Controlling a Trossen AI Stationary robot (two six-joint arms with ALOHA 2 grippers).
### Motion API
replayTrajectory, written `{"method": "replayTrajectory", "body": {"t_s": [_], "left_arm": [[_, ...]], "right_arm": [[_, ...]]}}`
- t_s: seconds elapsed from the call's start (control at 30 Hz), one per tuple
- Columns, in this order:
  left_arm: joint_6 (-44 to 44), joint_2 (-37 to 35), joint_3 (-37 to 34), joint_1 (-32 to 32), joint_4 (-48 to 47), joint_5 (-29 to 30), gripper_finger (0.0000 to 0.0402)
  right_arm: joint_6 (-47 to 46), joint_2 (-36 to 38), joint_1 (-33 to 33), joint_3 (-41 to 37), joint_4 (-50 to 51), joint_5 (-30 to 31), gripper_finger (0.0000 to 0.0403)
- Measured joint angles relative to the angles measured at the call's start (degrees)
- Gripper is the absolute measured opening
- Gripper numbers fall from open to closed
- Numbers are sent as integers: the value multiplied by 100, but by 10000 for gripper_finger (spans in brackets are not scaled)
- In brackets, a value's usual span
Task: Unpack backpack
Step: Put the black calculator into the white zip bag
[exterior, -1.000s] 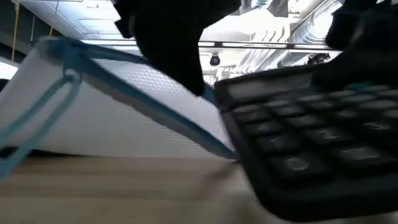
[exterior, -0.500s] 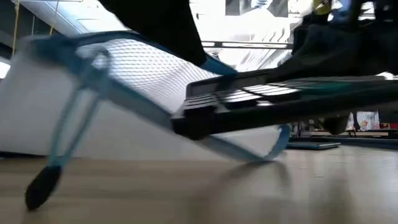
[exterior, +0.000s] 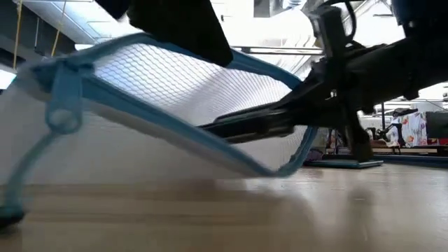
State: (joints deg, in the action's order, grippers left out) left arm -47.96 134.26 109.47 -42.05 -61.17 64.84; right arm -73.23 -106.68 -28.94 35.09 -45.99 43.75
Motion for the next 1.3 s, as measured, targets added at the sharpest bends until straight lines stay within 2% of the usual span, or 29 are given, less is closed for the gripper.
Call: {"method": "replayTrajectory", "body": {"t_s": [0.1, 0.23, 0.4, 0.5, 0.57, 0.67, 0.77, 0.97, 1.17, 1.3], "left_arm": [[28, 0, 0, 50, -5, 7, 0], [73, 0, 0, 40, -24, 17, 0], [-102, 0, 0, -38, -52, -32, 0], [-243, 0, 0, -102, -56, 46, 0], [-281, 0, 0, -145, -56, 58, 0], [-322, 0, 0, -186, -57, 39, 0], [-393, 0, 0, -195, -64, 127, 0], [-399, 0, 0, -191, -65, 206, 0], [-399, 0, 0, -144, -65, 258, 0], [-293, 0, 0, -143, -67, 291, 0]], "right_arm": [[118, -418, 120, 414, 101, 19, 37], [479, -817, 286, 855, 369, -18, 75], [1025, -943, 386, 1040, 678, -200, 151], [1710, -923, 257, 984, 767, -223, 199], [1966, -902, 29, 979, 784, -38, 221], [2108, -872, -338, 985, 814, 470, 231], [2333, -747, -574, 983, 825, 611, 227], [2898, -645, -873, 1227, 1182, -467, 186], [3706, -718, -956, 2177, 2784, -999, 102], [4190, -1012, -854, 2692, 3235, -1390, 38]]}}
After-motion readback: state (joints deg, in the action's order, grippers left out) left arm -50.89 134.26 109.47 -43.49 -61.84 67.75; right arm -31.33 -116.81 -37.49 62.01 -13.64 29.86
